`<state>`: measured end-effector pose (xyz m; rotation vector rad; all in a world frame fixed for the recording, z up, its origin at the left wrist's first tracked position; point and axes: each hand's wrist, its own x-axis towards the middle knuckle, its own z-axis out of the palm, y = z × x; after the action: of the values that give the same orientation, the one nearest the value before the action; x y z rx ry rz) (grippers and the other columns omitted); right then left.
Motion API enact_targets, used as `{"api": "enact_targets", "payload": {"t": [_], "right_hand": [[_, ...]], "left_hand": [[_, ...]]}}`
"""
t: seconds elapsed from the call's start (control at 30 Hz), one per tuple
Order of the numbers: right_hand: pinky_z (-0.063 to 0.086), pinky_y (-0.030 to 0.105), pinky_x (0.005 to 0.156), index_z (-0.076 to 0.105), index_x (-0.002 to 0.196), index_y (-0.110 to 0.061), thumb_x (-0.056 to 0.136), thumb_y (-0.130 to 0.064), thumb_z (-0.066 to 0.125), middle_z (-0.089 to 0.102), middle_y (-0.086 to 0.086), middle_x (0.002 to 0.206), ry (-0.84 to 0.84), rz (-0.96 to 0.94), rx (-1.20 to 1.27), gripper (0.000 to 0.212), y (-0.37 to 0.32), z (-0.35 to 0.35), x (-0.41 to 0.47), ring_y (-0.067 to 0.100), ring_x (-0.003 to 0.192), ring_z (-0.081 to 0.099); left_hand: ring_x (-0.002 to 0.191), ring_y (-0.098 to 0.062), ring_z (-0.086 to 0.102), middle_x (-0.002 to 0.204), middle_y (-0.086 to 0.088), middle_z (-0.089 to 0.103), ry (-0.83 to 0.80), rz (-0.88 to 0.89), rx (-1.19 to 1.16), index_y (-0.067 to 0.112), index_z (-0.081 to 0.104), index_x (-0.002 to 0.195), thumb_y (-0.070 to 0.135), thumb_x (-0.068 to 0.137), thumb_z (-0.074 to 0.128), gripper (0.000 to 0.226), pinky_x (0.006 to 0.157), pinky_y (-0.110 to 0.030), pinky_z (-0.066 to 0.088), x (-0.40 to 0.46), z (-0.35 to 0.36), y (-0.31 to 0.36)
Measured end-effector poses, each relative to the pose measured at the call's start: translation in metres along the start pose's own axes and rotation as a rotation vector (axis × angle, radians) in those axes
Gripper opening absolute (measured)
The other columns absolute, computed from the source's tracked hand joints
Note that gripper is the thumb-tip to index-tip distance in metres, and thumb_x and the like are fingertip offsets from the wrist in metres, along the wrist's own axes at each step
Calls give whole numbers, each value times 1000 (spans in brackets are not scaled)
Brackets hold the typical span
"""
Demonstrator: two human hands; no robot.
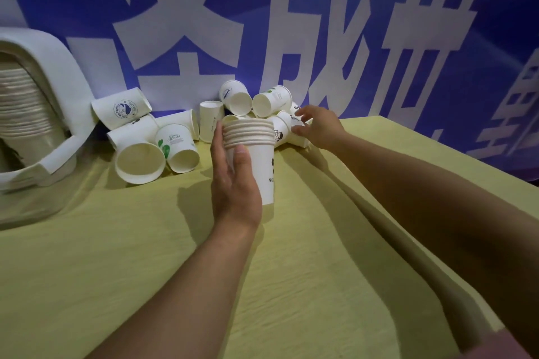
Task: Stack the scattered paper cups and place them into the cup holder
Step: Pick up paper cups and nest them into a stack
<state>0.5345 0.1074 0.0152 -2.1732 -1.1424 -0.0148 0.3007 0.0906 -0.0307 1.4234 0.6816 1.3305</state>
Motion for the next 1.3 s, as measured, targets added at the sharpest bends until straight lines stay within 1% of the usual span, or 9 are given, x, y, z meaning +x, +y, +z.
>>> {"api": "enact_targets", "payload": {"t": [0.23,0.37,0.5,0.63,0.77,0.87,1.07,1.2,1.3], "right_hand": [[57,41,90,31,149,-36,86,-34,75,51,4,134,-288,122,73,77,13,-37,-22,23,111,57],[57,36,89,33,147,-39,91,-33,69,50,4,132,-432,160,193,67,21,-57,-60,25,109,58],[58,37,88,37,143,-37,89,-30,71,50,3,127,-240,84,355,64,27,-54,-89,24,109,58],[58,28,81,37,140,-37,88,-27,73,48,0,130,42,-33,581,64,20,-55,-99,19,111,56],[60,34,84,35,139,-39,87,-29,74,49,2,135,189,-112,823,66,-2,-53,-108,21,115,57],[60,39,86,37,137,-42,84,-33,77,48,4,136,188,-143,901,67,-17,-45,-118,22,118,57],[56,41,93,61,126,-35,99,-25,56,62,-9,124,40,-229,840,29,-30,-18,-136,11,110,61],[53,29,94,62,123,-42,102,-24,50,60,-14,127,-23,-211,741,30,-25,-8,-134,3,111,57],[51,14,82,58,132,-36,99,-19,57,55,-15,130,50,-209,625,37,-19,-9,-126,-4,106,56]], "left_hand": [[114,-26,63,145,11,52,-42,13,50,83,25,122,69,82,33,44,92,-55,54,0,-4,0],[109,-19,65,140,13,56,-80,43,45,71,30,136,59,88,36,49,91,-51,55,-3,-2,2],[93,6,64,115,37,60,-158,71,3,52,35,146,49,91,38,55,78,-28,57,-7,0,3],[103,22,54,107,58,49,-222,95,-12,42,40,147,42,93,41,54,82,-6,45,-11,1,5],[116,11,55,128,38,55,-340,93,24,50,42,142,47,91,45,51,96,-18,47,-11,0,5],[129,-6,52,142,19,54,-415,93,65,51,42,143,52,92,47,51,109,-44,45,-13,0,5],[95,-18,68,123,8,63,-242,51,17,49,38,143,52,91,43,52,81,-56,58,-8,0,2],[89,-1,65,121,17,61,-122,30,18,54,38,140,52,87,43,53,81,-45,59,-2,0,-2],[87,-4,66,125,9,61,-73,7,-25,51,37,143,51,88,41,54,72,-36,58,-2,0,1]]}}
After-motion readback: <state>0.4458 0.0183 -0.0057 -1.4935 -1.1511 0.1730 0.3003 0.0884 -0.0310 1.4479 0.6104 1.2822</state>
